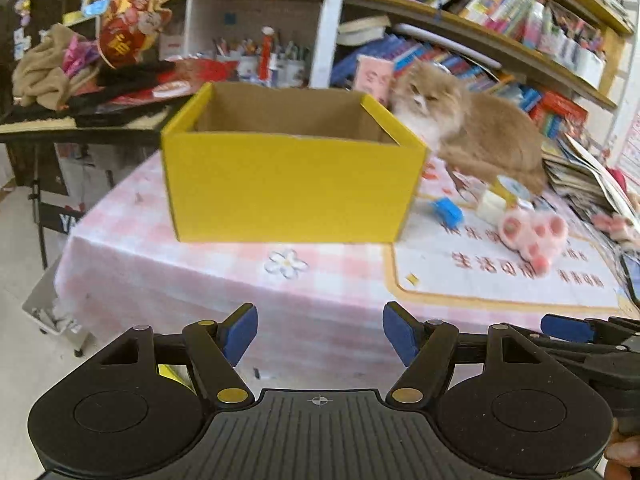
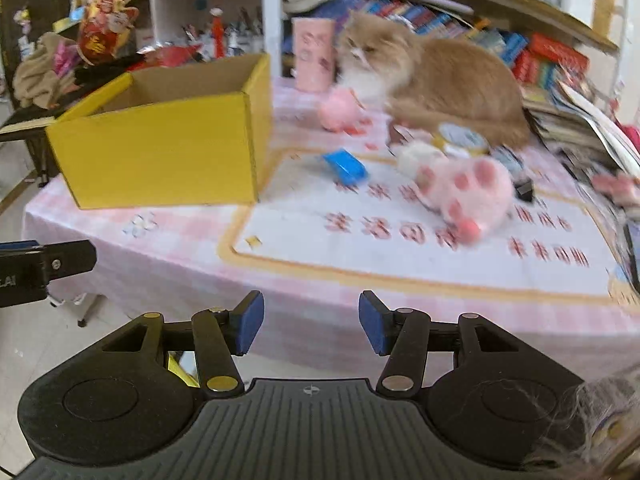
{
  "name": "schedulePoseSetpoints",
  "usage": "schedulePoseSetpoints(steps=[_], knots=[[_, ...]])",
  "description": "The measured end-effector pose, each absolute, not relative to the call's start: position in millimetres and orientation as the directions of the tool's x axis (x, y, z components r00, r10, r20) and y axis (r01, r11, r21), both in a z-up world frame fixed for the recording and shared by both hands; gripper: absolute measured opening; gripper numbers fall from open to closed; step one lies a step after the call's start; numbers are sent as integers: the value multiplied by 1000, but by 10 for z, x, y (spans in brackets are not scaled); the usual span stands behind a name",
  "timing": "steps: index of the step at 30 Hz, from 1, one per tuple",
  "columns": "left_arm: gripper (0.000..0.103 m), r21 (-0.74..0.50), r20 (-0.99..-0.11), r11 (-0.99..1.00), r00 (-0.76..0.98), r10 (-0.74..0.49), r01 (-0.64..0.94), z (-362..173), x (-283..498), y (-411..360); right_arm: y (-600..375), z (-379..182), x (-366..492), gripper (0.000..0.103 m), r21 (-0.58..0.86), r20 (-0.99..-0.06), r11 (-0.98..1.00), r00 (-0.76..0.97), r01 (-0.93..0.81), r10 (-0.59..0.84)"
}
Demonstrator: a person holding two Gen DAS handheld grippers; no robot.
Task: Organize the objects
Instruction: 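Move both open tools back from the box toward the table items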
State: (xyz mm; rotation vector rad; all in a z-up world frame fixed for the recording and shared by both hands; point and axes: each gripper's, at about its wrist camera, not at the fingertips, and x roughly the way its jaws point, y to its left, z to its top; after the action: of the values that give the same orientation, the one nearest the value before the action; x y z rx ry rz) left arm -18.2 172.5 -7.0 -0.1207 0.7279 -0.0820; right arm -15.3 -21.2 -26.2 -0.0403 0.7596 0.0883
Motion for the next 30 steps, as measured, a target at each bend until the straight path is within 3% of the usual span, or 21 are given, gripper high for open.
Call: schedulePoseSetpoints(steps=[16, 24, 30], knots=[[71, -130, -717, 950, 635, -288, 284, -273, 233, 644, -1069, -374, -196, 53, -13, -742, 994, 665, 107, -81], [71, -121, -724, 953, 631, -277, 279, -264, 606, 280, -1429, -367, 178, 54, -3, -743, 995, 665, 102, -70], [71, -110, -714, 968, 659, -236, 227, -233, 885, 127, -1616, -325, 528, 60, 8, -732, 998, 681, 61, -36]])
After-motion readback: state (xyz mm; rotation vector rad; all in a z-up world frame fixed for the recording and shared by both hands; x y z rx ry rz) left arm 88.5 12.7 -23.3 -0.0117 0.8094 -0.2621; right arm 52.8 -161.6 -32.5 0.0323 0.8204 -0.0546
